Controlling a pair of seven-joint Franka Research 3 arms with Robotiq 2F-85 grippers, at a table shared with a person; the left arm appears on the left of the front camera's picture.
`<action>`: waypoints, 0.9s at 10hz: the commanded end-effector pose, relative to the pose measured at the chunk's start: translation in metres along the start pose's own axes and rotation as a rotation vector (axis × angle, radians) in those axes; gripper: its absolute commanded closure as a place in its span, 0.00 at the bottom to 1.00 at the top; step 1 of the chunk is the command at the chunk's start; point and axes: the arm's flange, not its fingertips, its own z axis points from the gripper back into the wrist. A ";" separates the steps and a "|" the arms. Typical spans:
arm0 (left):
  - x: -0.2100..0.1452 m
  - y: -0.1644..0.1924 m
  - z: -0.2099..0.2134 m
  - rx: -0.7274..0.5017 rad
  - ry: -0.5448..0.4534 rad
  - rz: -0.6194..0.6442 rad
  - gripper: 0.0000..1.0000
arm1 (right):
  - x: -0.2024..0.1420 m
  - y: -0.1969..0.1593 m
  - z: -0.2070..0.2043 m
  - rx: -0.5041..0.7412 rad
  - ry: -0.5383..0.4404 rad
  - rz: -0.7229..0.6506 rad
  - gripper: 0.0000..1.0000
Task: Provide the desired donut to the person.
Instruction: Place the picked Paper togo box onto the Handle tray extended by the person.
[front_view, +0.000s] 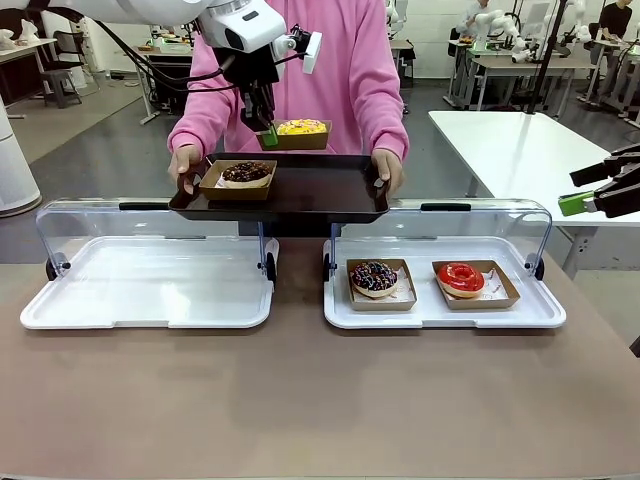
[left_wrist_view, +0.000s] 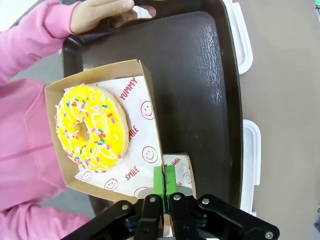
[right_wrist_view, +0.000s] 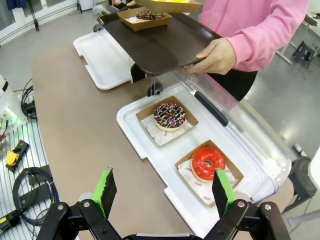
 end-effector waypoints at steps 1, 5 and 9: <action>0.004 0.002 -0.015 0.009 -0.004 0.023 0.99 | 0.000 -0.002 -0.002 0.010 -0.012 0.003 0.00; 0.029 0.007 -0.060 0.060 -0.016 0.045 0.99 | 0.000 -0.002 -0.002 0.010 -0.012 0.003 0.00; 0.032 0.007 -0.080 0.014 0.037 0.046 0.99 | 0.000 -0.002 -0.002 0.010 -0.012 0.003 0.00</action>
